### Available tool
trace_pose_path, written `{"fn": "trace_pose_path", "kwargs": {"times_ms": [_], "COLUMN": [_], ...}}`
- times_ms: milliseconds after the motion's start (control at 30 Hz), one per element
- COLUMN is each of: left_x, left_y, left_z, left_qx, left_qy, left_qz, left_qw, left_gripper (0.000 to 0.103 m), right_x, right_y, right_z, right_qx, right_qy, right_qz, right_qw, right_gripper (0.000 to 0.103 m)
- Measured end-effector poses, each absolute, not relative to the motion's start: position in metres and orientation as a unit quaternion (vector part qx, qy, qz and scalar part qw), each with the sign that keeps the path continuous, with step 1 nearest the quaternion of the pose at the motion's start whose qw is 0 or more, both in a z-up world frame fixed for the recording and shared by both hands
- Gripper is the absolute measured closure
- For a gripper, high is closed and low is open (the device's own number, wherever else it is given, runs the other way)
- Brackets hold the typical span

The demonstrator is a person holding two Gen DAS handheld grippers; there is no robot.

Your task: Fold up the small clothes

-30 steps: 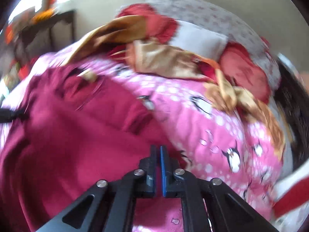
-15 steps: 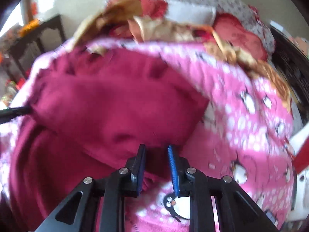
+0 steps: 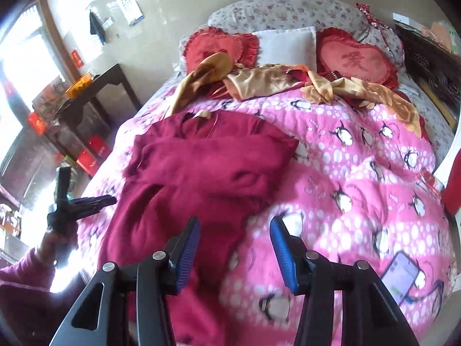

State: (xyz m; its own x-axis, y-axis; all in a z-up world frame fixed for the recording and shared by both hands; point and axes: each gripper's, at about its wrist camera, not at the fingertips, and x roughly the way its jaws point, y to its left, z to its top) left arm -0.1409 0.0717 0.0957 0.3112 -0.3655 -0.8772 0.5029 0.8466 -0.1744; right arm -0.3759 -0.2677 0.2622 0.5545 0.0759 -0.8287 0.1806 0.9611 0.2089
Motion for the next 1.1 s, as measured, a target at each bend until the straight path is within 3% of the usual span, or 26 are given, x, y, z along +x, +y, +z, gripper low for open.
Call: {"fn": "trace_pose_path", "kwargs": {"times_ms": [100, 133, 400, 633, 733, 900, 967, 1100], "left_x": [-0.165, -0.174, -0.230, -0.249, -0.250, -0.250, -0.248, -0.243], "left_y": [0.093, 0.101, 0.132, 0.125, 0.122, 0.125, 0.133, 0.131], "left_z": [0.097, 0.096, 0.078, 0.056, 0.050, 0.054, 0.053, 0.050], "left_qx": [0.061, 0.063, 0.076, 0.077, 0.067, 0.066, 0.059, 0.036], "left_qy": [0.531, 0.537, 0.580, 0.612, 0.622, 0.631, 0.637, 0.642], "left_qz": [-0.281, -0.281, -0.284, -0.298, -0.305, -0.305, -0.299, -0.293], "left_qw": [0.797, 0.793, 0.760, 0.729, 0.718, 0.710, 0.708, 0.708], "left_gripper": [0.079, 0.079, 0.076, 0.073, 0.063, 0.061, 0.051, 0.046], "right_x": [-0.410, -0.420, -0.464, -0.478, -0.482, -0.483, -0.484, -0.485], "right_y": [-0.254, -0.249, -0.222, -0.224, -0.229, -0.233, -0.235, -0.239], "right_z": [0.256, 0.249, 0.177, 0.161, 0.164, 0.160, 0.159, 0.158], "right_qx": [0.135, 0.139, 0.129, 0.137, 0.149, 0.160, 0.163, 0.171], "right_qy": [0.468, 0.469, 0.513, 0.510, 0.496, 0.495, 0.497, 0.488], "right_qz": [-0.035, -0.036, -0.050, -0.059, -0.062, -0.070, -0.075, -0.074], "right_qw": [0.872, 0.871, 0.847, 0.847, 0.853, 0.851, 0.849, 0.853], "right_gripper": [0.037, 0.036, 0.036, 0.036, 0.036, 0.036, 0.036, 0.035]}}
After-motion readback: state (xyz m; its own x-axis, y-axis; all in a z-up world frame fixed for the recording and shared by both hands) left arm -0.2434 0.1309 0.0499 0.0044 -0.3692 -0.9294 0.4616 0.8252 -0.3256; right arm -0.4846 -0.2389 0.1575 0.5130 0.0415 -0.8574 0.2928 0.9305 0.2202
